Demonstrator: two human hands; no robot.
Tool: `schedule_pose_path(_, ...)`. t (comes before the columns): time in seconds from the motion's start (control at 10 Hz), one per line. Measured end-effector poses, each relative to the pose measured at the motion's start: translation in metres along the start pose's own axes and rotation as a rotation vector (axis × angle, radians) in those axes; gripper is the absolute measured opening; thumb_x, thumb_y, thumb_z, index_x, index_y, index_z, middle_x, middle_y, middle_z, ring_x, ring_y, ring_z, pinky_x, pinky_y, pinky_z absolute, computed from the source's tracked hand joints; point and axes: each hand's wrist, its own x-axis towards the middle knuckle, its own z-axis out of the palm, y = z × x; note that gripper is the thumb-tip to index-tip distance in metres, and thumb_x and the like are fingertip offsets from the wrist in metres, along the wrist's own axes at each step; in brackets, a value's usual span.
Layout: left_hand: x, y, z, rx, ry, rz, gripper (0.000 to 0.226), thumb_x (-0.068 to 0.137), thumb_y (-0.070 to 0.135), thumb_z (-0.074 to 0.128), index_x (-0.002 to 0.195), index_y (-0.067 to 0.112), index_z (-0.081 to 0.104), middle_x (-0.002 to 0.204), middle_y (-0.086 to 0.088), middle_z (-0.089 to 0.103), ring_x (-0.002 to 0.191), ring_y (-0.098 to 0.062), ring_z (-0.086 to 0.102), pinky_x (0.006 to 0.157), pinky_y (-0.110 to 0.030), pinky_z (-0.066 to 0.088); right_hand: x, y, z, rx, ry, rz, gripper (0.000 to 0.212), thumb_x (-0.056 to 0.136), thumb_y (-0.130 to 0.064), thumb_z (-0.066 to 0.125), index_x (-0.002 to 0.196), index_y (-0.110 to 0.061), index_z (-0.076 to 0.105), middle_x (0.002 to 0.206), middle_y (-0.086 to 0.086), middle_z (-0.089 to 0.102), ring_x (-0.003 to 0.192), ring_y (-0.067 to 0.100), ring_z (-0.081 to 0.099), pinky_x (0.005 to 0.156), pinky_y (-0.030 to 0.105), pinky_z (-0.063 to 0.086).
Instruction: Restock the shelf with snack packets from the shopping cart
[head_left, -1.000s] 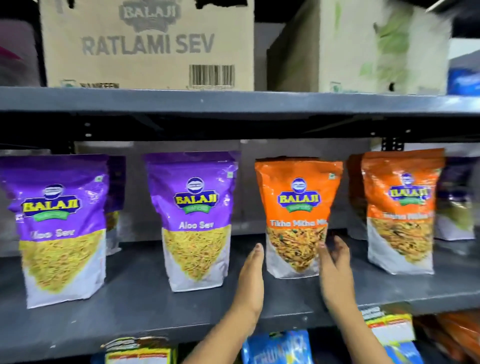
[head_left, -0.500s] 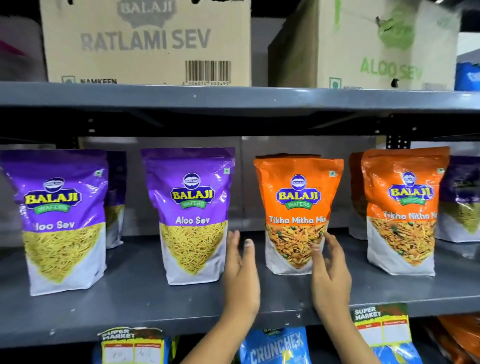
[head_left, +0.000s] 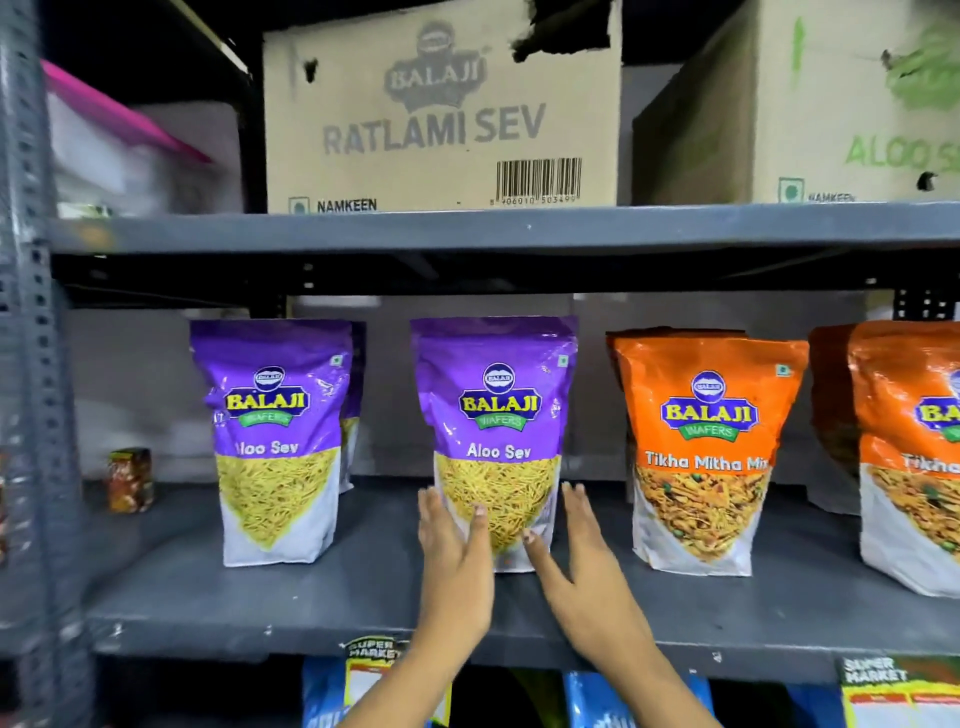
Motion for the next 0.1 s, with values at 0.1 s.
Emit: schedule_pose_path(0.1, 0.0045, 0.007, -0.0033, 0.269, 0.096, 0.345, 0.078, 0.095, 0.049, 0.035, 0.152, 0.017, -0.006, 0.162, 0.001, -0.016, 0.15, -0.016, -0.015, 0.12, -0.03, -0.007, 0.0033, -0.0067, -0.0001, -0.18, 0.118, -0.081, 0.078, 0.097, -0.054, 0.039, 0.157, -0.022, 0.001, 0.16, -0.014, -0.011, 0.151, 0.006, -0.013, 0.125, 0.034, 0.001)
